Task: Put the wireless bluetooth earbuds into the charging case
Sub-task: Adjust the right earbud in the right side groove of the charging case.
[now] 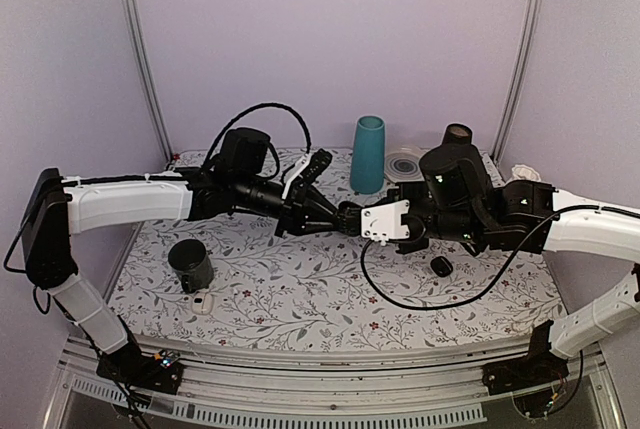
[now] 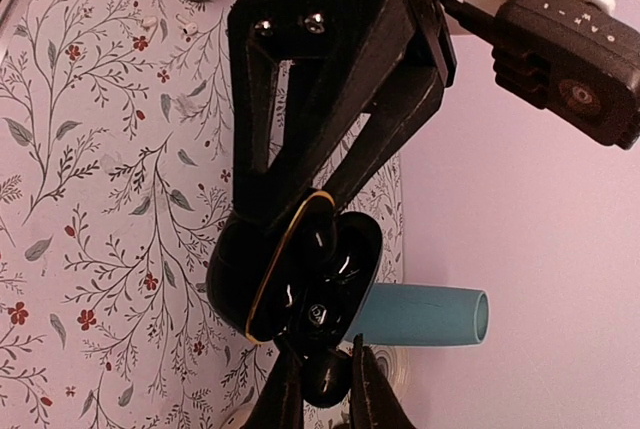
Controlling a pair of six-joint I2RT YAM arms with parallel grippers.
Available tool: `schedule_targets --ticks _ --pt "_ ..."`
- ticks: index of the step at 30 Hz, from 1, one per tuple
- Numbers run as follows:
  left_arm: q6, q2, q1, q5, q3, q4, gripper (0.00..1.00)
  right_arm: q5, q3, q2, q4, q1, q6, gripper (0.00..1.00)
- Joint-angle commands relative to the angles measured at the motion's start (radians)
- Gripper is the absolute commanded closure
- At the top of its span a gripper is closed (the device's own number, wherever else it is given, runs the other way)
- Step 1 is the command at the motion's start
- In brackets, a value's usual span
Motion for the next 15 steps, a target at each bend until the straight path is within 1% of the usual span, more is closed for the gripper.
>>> schedule_targets --ticks 1,15 --pt "-0.007 -0.013 -0.009 0.001 0.018 0.081 1.00 -0.050 -0.012 -0.001 -0.004 0.008 0.001 0.98" --pt "-0.017 -0.009 -0.019 -0.025 0.013 0.121 1.00 -0.071 -0.031 -0.019 -0.007 0.008 0.006 0.97"
